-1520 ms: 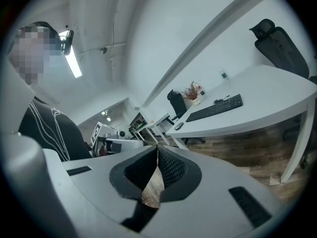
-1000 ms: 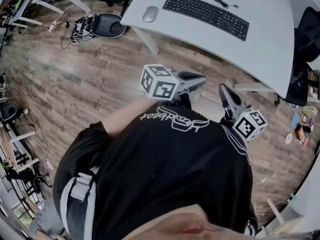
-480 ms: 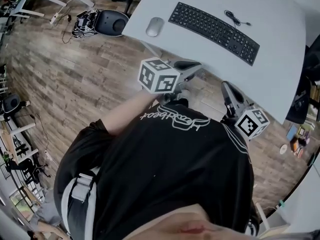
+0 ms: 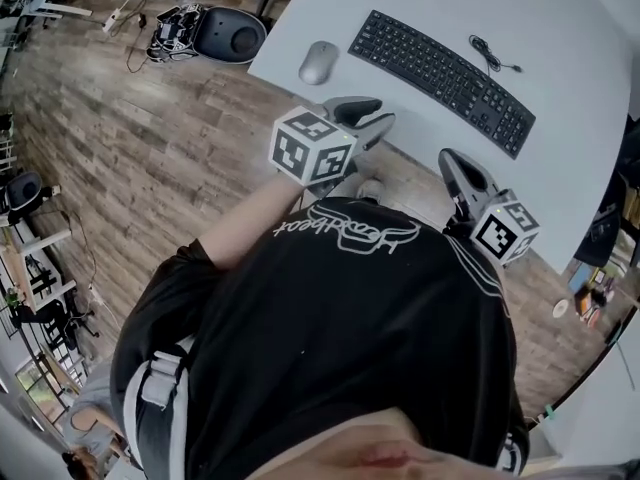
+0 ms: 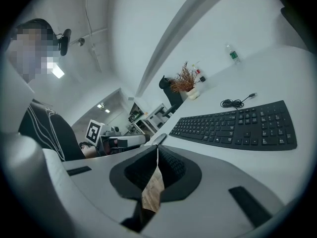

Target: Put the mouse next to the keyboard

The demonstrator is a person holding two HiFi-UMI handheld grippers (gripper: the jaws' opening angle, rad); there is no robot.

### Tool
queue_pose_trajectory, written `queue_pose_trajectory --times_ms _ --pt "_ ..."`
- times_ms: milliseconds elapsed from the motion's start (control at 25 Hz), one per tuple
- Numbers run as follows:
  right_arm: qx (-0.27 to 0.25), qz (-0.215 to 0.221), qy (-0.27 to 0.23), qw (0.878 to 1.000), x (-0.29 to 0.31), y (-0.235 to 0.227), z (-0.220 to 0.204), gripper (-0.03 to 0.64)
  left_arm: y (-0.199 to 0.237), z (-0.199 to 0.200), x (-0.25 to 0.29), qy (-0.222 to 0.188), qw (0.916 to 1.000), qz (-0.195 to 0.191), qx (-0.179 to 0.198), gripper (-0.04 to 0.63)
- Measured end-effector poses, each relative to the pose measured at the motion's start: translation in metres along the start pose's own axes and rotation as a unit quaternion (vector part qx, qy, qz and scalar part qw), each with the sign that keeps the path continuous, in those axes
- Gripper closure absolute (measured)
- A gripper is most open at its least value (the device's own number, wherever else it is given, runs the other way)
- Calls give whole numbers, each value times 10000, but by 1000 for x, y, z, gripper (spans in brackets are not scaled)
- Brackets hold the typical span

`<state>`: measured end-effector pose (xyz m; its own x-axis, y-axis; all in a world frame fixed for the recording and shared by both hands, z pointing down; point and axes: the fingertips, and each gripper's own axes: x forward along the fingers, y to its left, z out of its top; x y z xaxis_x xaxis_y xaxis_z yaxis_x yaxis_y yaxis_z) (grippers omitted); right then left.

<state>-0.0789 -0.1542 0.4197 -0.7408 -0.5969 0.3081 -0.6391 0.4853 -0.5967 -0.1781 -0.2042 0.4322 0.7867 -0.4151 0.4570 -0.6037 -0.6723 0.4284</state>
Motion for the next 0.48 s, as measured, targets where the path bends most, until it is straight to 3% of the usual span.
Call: queue_pose_trajectory --times_ms 280,480 --pt "63 73 113 9999 25 -15 5 606 73 15 -12 -144 9955 933 15 371" --pt "278 -25 213 9994 29 -29 -1 606 125 23 -23 -140 9842 1760 105 279"
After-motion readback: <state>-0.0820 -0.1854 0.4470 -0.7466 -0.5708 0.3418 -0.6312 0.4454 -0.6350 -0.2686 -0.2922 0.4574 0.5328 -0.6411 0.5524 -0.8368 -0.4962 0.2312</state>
